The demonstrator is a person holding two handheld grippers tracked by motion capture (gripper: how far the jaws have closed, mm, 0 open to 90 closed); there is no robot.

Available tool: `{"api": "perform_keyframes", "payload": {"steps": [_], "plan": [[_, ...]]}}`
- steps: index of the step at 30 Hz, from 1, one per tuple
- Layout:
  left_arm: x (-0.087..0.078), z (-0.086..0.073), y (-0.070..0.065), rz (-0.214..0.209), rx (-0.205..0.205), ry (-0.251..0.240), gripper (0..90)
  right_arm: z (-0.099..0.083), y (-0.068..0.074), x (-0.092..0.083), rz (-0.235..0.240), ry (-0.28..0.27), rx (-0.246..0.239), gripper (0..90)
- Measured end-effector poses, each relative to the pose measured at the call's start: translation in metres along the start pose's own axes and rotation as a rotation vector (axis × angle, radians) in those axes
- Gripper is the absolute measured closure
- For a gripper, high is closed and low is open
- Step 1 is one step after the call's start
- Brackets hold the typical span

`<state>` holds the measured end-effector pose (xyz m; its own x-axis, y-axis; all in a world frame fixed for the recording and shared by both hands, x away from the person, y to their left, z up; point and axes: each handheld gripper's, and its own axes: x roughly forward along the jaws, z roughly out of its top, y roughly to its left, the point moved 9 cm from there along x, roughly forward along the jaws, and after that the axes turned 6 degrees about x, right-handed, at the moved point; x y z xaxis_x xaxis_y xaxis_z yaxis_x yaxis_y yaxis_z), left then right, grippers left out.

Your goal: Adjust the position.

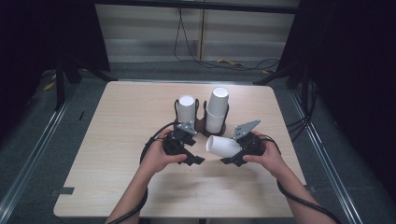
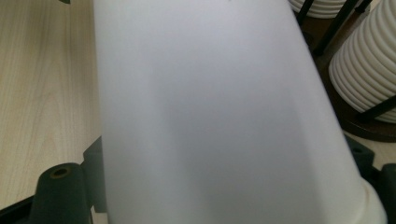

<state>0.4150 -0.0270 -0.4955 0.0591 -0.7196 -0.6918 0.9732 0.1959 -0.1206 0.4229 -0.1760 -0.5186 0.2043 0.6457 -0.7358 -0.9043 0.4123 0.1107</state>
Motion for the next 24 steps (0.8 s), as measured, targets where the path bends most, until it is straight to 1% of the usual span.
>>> {"api": "perform_keyframes", "payload": {"steps": [4,5,9,10,12,13,15,20,21,23,24], "plan": [[0.0012,-0.0036,-0.0005,0.003,-0.009,0.003,17.1,0.0007,0.001,0.0009,0.001,0.023,-0.017,19.3],[0.0019,-0.004,-0.0002,-0.002,-0.002,-0.002,17.2,0.0007,0.0009,0.001,0.001,0.029,-0.021,19.3],[0.0044,-0.0061,-0.0006,0.0,-0.007,-0.007,17.1,0.0005,0.0001,0.0019,-0.001,0.046,-0.031,19.3],[0.0046,-0.0069,0.0,0.001,-0.001,-0.002,17.1,0.0002,0.0001,0.0019,-0.001,0.053,-0.032,19.3],[0.0053,-0.0077,0.0002,0.006,-0.005,0.002,17.2,0.0002,0.0002,0.0024,-0.003,0.06,-0.037,19.3],[0.005,-0.0086,0.0007,0.007,0.005,0.011,17.2,-0.0002,0.0003,0.0025,-0.004,0.068,-0.04,19.3],[0.0048,-0.0083,0.0006,0.011,0.014,0.005,17.3,0.0,0.0009,0.0028,-0.005,0.077,-0.045,19.3],[0.0039,-0.009,0.0009,0.015,0.012,0.0,17.3,-0.0005,0.0016,0.0031,-0.011,0.105,-0.051,19.3],[0.004,-0.0093,0.001,0.017,0.01,0.0,17.3,-0.0007,0.0009,0.0031,-0.014,0.111,-0.062,19.3],[0.0042,-0.0105,0.0012,0.016,0.008,0.002,17.3,-0.001,0.0018,0.0029,-0.011,0.119,-0.059,19.3],[0.0049,-0.0101,0.0014,0.018,0.007,-0.007,17.3,-0.0011,0.0019,0.0029,-0.011,0.122,-0.06,19.3]]}}
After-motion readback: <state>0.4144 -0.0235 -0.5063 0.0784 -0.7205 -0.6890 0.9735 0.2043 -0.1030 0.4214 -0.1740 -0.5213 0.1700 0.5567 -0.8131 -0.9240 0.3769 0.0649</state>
